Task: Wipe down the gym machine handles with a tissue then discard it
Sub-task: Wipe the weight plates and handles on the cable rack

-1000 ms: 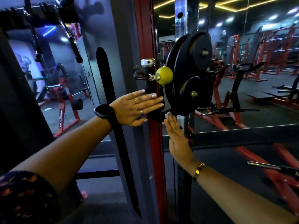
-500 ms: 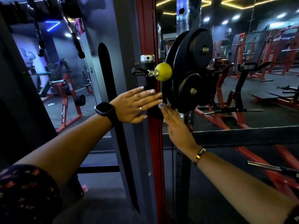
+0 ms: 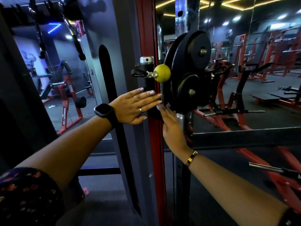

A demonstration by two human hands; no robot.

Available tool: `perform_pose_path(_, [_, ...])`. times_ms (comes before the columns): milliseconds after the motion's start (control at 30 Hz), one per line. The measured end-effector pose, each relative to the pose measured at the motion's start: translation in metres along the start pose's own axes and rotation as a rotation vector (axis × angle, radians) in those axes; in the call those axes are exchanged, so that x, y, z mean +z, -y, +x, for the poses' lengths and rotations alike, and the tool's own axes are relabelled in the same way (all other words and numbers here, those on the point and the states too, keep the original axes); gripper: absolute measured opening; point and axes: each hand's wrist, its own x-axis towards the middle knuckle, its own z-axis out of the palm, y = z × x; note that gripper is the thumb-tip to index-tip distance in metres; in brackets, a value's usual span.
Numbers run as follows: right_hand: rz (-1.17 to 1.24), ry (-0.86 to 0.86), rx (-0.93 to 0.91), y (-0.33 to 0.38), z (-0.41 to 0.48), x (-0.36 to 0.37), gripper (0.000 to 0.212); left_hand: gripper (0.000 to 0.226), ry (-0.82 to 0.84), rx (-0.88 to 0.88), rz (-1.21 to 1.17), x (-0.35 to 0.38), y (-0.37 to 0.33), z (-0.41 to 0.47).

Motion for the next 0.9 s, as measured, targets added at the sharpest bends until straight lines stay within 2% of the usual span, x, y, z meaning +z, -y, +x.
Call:
perform_pose_path(33, [-0.068, 0.017, -0.045, -0.013, 0.000, -0.004, 0.063, 0.065, 0.005, 0.001, 0.002, -0.001, 0.000, 0.000])
perform_pose_path(100, [-0.139, 0.019, -0.013, -0.034, 0.010, -0.009, 0.061, 0.061, 0.010, 0.009, -0.004, -0.002, 0.002, 0.001])
perform_pose_path(200, [-0.094, -0.049, 0.108, -0.037, 0.021, -0.010, 0.056, 0.060, 0.015, 0.017, -0.020, -0.002, 0.004, 0.002])
perform_pose_path(333, [0.045, -0.144, 0.206, -0.005, 0.003, 0.009, 0.063, 0.063, 0.016, 0.006, -0.018, -0.001, 0.002, 0.001])
perform_pose_path(467, [0.132, -0.130, 0.140, 0.016, -0.001, 0.018, 0.065, 0.064, 0.009, 0.033, -0.033, 0.001, 0.003, 0.001])
perform_pose_path(567, [0.025, -0.079, 0.019, -0.004, -0.003, 0.007, 0.060, 0.063, 0.025, 0.050, -0.036, 0.002, 0.005, 0.000])
perform_pose_path(633, [-0.042, -0.069, 0.009, -0.017, 0.003, -0.002, 0.057, 0.064, 0.031, 0.047, -0.031, 0.001, 0.005, 0.000])
perform_pose_path(767, [-0.074, -0.079, 0.077, -0.024, 0.021, -0.001, 0.058, 0.064, 0.018, 0.039, -0.005, 0.000, 0.004, 0.000])
perform_pose_path(900, [0.034, -0.122, 0.217, -0.001, -0.001, 0.011, 0.067, 0.063, 0.003, 0.040, 0.010, 0.001, 0.003, 0.000])
